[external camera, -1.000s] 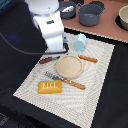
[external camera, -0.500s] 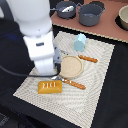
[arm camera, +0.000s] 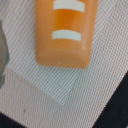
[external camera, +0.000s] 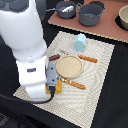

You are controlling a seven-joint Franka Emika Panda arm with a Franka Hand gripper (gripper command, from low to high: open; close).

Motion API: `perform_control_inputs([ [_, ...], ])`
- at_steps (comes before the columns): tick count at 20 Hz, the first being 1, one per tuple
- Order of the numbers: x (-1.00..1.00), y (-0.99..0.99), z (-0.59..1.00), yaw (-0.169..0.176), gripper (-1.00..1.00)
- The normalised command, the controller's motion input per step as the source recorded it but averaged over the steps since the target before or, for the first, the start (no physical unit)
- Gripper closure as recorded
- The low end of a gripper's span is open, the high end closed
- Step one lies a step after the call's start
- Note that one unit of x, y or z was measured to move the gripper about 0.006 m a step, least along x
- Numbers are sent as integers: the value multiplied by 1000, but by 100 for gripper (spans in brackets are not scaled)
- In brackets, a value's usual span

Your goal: Interact with the objects in diverse but meaningful ways.

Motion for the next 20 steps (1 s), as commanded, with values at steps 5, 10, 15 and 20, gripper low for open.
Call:
perform_control_inputs([
  [5,523,0,-1,30,-100],
  [10,348,-22,-15,21,-100],
  [15,255,-102,-85,18,-100],
  [20,308,-106,-69,8,100],
])
